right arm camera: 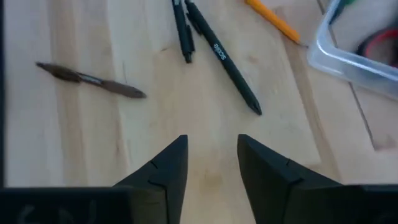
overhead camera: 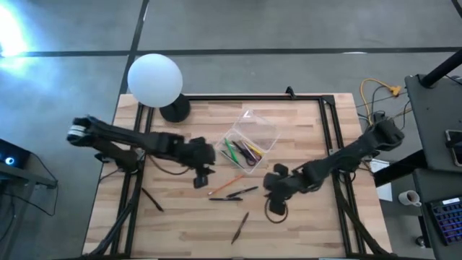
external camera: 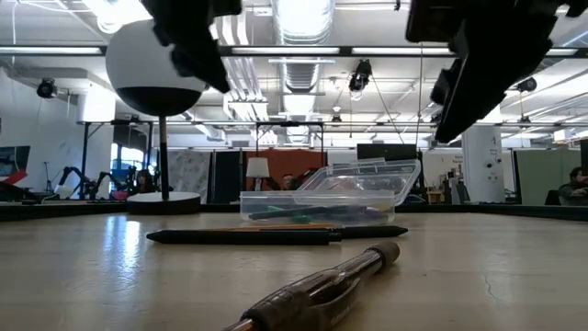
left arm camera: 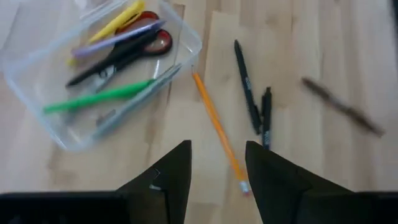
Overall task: Pick & place school supplies into a supply box
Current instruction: Put the black pen into the transparent supply box
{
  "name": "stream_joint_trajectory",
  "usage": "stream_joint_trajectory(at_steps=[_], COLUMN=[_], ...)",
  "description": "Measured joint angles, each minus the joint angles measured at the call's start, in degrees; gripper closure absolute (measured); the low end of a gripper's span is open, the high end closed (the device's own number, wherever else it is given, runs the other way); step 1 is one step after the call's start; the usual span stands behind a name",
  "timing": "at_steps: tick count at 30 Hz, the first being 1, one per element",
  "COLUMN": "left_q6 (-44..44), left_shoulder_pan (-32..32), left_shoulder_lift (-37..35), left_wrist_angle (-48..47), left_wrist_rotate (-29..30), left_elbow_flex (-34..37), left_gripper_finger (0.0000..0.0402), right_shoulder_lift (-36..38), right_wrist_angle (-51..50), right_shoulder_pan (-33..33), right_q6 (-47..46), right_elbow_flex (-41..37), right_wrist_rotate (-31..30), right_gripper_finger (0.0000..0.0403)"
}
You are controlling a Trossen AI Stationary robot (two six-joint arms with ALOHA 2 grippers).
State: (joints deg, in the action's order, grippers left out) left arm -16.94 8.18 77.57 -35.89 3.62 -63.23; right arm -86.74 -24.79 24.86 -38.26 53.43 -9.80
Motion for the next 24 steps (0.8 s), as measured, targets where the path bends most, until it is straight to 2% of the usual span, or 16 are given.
stream_joint_trajectory(at_steps=[6,12,19,24], left_q6=[-12.0,-18.1,-19.4,-19.5], left_shoulder_pan=[2.4,3.4,3.4,3.4], left_shoulder_lift=[-10.9,-16.9,-18.0,-17.5], left_wrist_angle=[11.6,14.3,14.3,14.2], left_wrist_rotate=[3.0,6.4,7.2,7.2], left_elbow_flex=[13.8,19.9,21.4,20.9], left_gripper_finger=[0.0268,0.0268,0.0268,0.0267], right_shoulder_lift=[-7.2,-13.1,-19.1,-22.8], right_wrist_angle=[-0.3,-1.2,-2.0,-1.8], right_shoulder_pan=[-1.1,-3.5,-6.6,-8.3], right_q6=[8.0,16.8,25.9,27.6], right_elbow_flex=[4.3,8.3,12.9,15.6], right_wrist_rotate=[1.5,2.9,2.9,2.8], right_gripper_finger=[0.0213,0.0171,0.0175,0.019])
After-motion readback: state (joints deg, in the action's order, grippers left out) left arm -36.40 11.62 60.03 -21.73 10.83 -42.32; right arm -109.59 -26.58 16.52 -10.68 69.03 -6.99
